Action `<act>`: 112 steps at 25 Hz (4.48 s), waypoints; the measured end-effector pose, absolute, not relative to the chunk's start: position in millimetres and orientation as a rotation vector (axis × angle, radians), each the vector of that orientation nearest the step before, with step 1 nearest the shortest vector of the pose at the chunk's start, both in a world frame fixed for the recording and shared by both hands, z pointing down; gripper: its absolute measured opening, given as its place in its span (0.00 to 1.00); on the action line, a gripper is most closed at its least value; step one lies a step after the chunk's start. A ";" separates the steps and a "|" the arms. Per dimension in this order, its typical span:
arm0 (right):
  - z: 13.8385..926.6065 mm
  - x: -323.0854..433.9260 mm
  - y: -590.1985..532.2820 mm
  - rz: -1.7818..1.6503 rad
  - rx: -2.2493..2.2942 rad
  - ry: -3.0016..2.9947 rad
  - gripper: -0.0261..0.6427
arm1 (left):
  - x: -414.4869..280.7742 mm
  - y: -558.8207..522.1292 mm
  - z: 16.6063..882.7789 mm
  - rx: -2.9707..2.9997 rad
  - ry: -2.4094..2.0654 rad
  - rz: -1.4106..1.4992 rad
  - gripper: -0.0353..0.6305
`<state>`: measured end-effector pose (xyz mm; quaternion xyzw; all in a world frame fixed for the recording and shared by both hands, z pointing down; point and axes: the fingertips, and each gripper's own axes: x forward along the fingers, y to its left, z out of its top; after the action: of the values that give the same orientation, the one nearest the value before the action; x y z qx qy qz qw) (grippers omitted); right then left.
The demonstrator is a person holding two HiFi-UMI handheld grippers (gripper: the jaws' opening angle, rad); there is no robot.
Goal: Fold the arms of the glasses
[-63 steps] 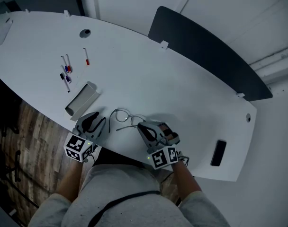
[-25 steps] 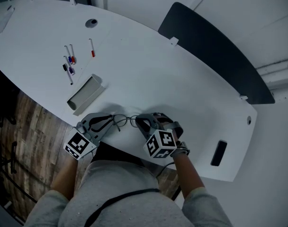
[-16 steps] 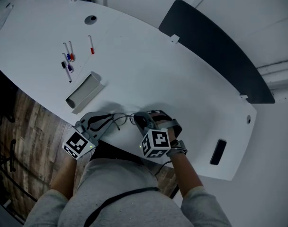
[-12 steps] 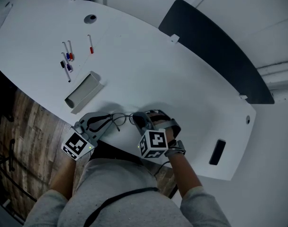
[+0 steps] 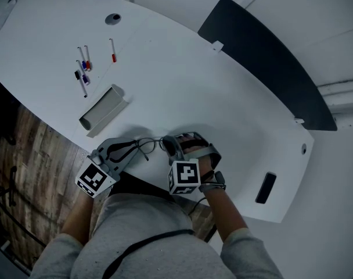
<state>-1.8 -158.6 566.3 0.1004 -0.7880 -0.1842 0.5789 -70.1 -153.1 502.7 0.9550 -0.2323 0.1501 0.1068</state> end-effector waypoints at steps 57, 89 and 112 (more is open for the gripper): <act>559.4 45.2 -153.6 0.147 0.685 -2.195 0.21 | -33.6 -148.8 521.1 2.806 -0.530 0.780 0.11; 555.4 45.8 -148.1 0.074 0.653 -2.222 0.21 | -13.6 -143.2 552.2 2.634 -0.453 1.365 0.11; 528.6 24.8 -142.6 0.103 0.643 -2.344 0.10 | -7.8 -137.2 564.5 2.531 -0.368 1.750 0.10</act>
<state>24.8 -142.6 528.6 0.2478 -0.9037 0.0398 0.3469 -7.8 -137.2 564.5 0.8164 -0.1187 0.5647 0.0213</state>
